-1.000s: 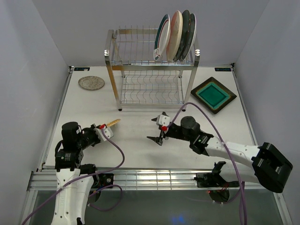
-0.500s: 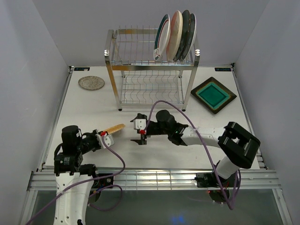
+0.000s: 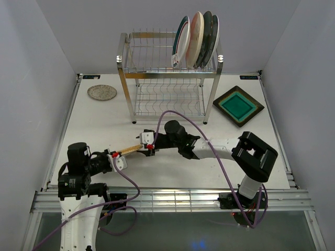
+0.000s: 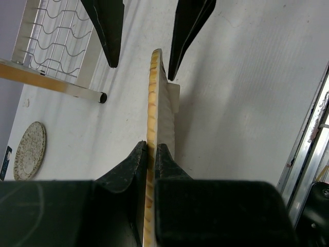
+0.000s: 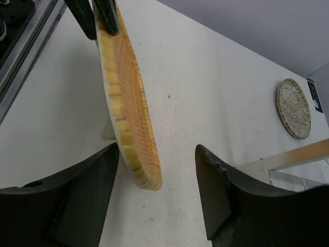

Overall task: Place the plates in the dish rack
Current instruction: Pick up the plate at the center of the board.

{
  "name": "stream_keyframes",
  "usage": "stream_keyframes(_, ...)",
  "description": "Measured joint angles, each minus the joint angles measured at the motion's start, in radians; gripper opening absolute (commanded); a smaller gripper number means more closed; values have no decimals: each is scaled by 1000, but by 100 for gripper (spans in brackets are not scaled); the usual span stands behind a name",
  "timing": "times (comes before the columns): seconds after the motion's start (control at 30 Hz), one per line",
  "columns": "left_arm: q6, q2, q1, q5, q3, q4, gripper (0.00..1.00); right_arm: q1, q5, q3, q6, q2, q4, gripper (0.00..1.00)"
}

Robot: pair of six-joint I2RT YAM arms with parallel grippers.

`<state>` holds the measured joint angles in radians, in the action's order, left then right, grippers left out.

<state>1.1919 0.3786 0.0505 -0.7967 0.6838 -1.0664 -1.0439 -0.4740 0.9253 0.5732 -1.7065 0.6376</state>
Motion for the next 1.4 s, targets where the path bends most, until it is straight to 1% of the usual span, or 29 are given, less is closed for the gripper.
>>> stream_keyframes(0.03,4,0,0,-4,2,-6,0,-1,-3,4,0,-2,0,60)
stream_keyframes(0.07,6,0,0,-6,5,-11,0,-2,-8,5,-2,-3,-3,54)
stream_keyframes(0.1,10,0,0,-6,5,-14,0,-4,-12,6,-2,-3,-6,51)
stream_keyframes(0.2,20,0,0,-11,6,-24,0,-12,-27,8,-8,-4,-18,47)
stream_keyframes(0.23,24,0,1,-11,6,-29,0,-13,-30,8,-8,-3,-23,44)
stream_keyframes(0.27,25,0,0,-13,6,-32,0,-13,-32,8,-8,-3,-29,37)
stream_keyframes(0.33,30,0,1,-15,6,-34,0,-17,-43,8,-11,-3,-39,29)
stream_keyframes(0.4,35,0,1,-14,7,-37,0,-19,-50,8,-13,-3,-48,26)
stream_keyframes(0.43,40,0,1,-13,9,-40,2,-20,-54,7,-13,-3,-53,26)
stream_keyframes(0.47,43,0,1,-13,11,-42,5,-22,-55,7,-14,-3,-54,26)
stream_keyframes(0.57,55,1,1,-13,13,-47,23,-24,-58,5,-16,-1,-54,25)
stream_keyframes(0.6,60,3,1,-14,13,-48,34,-24,-58,2,-16,0,-52,25)
stream_keyframes(0.67,63,10,1,-17,13,-53,43,-25,-60,-6,-19,4,-51,22)
stream_keyframes(0.7,66,14,1,-18,13,-56,46,-26,-60,-9,-22,5,-53,21)
stream_keyframes(0.73,70,20,1,-17,13,-60,53,-28,-59,-10,-24,5,-51,20)
stream_keyframes(0.8,78,29,1,-17,14,-68,60,-30,-56,-10,-26,7,-48,18)
stream_keyframes(0.83,83,31,1,-16,14,-74,66,-30,-56,-10,-29,7,-46,17)
stream_keyframes(0.87,88,32,1,-16,15,-79,67,-30,-56,-10,-32,8,-44,14)
stream_keyframes(0.97,104,32,0,-14,15,-87,69,-30,-56,-10,-38,9,-43,12)
stream_keyframes(1.13,133,36,0,-9,15,-87,69,-31,-57,-10,-39,14,-44,12)
stream_keyframes(1.4,167,95,0,-4,15,-87,70,-37,-58,-17,-39,38,-65,12)
